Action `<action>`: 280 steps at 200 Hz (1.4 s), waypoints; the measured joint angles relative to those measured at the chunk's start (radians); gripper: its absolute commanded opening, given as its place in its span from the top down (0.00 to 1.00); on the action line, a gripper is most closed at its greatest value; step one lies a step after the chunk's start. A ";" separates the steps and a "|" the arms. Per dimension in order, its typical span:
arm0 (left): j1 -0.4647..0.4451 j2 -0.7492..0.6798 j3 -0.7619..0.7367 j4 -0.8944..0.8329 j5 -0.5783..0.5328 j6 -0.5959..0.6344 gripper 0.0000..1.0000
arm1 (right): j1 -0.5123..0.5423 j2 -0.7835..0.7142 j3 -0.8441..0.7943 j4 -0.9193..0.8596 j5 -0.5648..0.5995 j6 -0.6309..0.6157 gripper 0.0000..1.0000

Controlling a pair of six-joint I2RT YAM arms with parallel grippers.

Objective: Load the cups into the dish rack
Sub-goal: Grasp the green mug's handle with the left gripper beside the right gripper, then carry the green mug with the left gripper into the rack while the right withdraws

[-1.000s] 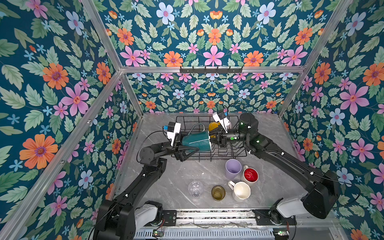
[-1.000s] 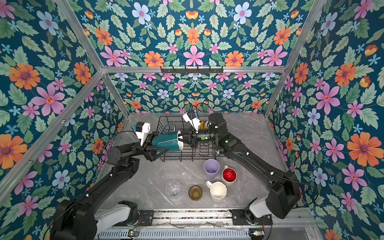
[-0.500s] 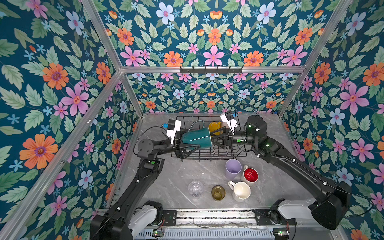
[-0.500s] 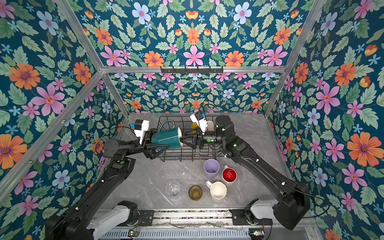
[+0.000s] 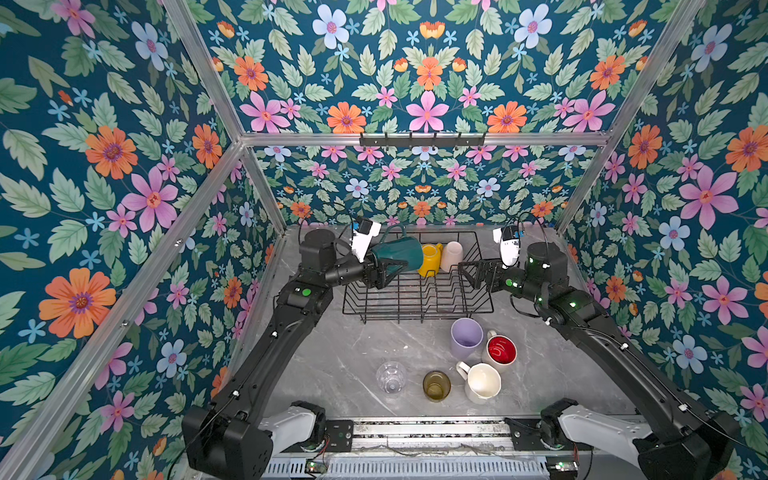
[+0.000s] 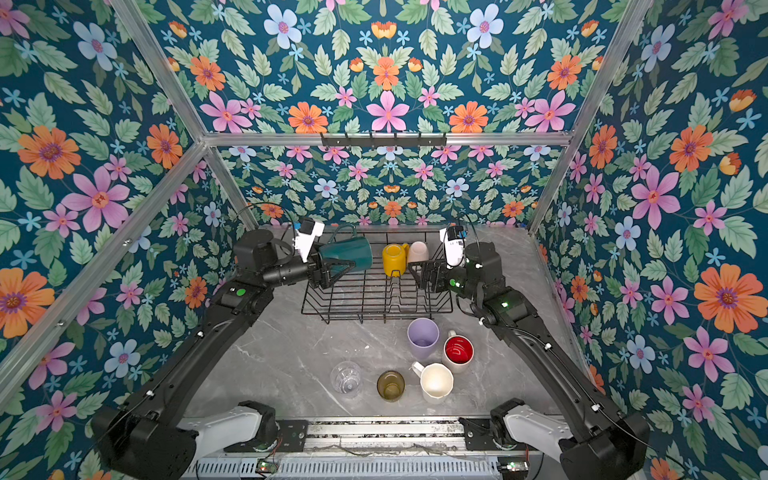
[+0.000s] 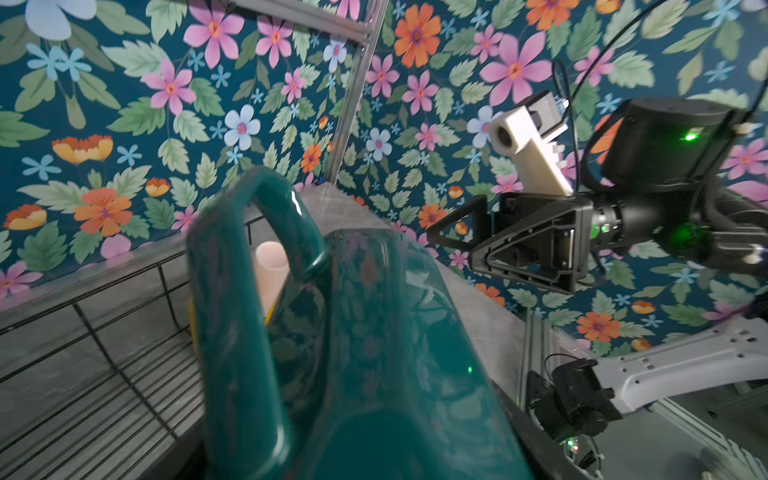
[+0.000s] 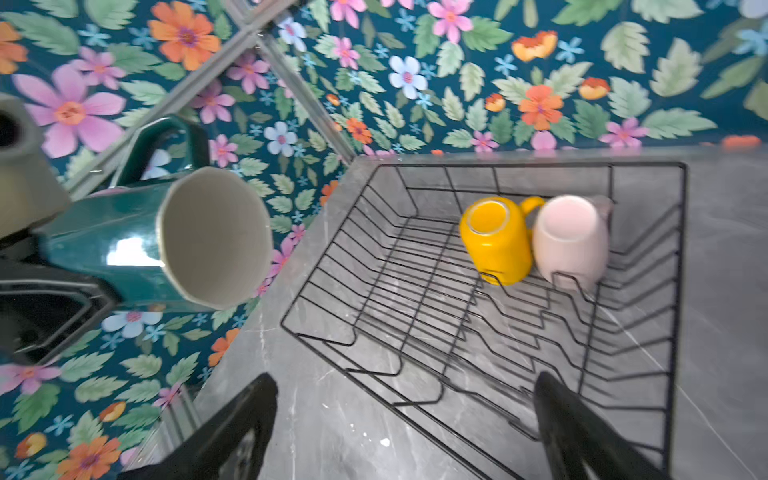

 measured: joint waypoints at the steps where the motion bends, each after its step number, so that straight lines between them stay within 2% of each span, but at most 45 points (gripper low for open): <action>1: -0.002 0.002 0.002 -0.004 -0.003 0.002 1.00 | -0.002 0.000 -0.002 -0.002 0.003 0.003 0.04; 69: -0.168 0.216 0.219 -0.300 -0.342 0.211 1.00 | -0.034 -0.008 -0.034 -0.037 0.056 0.029 0.01; 120: -0.237 0.381 0.364 -0.439 -0.524 0.305 1.00 | -0.074 -0.042 -0.073 -0.042 0.057 0.046 0.01; 216: -0.315 0.573 0.561 -0.605 -0.656 0.486 1.00 | -0.093 -0.085 -0.114 -0.042 0.056 0.047 0.01; 280: -0.325 0.688 0.660 -0.678 -0.710 0.567 1.00 | -0.097 -0.108 -0.130 -0.042 0.056 0.047 0.01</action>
